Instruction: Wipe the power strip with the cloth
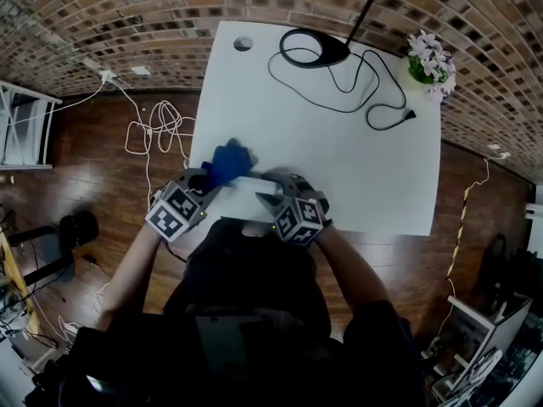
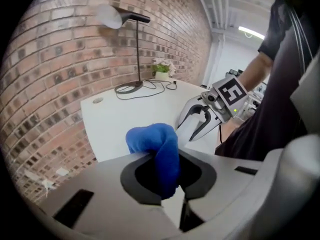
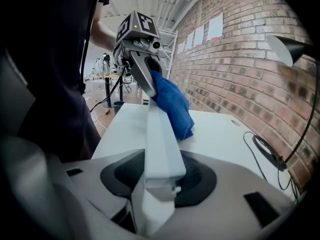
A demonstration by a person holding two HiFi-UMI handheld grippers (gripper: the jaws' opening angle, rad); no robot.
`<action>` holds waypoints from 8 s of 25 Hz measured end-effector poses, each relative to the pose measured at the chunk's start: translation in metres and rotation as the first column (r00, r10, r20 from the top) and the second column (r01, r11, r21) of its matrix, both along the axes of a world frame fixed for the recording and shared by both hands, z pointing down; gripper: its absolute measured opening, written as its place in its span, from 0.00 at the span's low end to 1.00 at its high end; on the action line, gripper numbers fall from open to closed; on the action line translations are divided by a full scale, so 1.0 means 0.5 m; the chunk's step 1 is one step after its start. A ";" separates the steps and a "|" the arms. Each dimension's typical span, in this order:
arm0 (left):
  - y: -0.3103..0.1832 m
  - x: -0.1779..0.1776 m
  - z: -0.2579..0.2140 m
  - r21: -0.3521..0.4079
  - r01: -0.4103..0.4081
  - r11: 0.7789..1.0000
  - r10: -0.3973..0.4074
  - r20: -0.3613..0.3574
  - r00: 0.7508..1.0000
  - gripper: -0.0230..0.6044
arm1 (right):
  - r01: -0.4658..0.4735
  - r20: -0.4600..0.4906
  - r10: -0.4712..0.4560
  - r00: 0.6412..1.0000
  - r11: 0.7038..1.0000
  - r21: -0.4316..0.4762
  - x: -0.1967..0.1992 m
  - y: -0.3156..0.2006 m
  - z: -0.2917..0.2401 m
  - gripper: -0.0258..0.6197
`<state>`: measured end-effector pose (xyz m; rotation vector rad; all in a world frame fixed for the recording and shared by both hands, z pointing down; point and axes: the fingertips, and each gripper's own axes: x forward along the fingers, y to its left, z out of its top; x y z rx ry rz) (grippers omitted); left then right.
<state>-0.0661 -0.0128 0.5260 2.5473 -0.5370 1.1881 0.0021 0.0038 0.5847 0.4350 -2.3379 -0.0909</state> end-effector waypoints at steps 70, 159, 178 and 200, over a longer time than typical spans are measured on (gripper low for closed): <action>-0.004 0.112 0.003 0.102 0.279 0.955 -0.279 -0.016 0.960 0.17 | -0.019 0.033 0.020 0.999 0.999 -0.048 0.003 0.003 0.009 0.29; -0.064 -0.052 -0.004 0.068 0.407 0.911 -0.400 -0.091 0.912 0.17 | -0.049 0.065 0.057 0.996 0.993 -0.110 0.005 0.000 0.001 0.28; -0.050 -0.192 0.058 -0.003 0.491 0.871 -0.490 -0.055 0.870 0.16 | -0.054 0.060 0.062 0.996 0.990 -0.128 0.008 0.000 0.008 0.28; -0.071 -0.134 0.014 0.116 0.426 0.897 -0.430 0.012 0.903 0.14 | -0.051 0.065 0.060 0.996 0.991 -0.121 0.002 0.000 0.002 0.28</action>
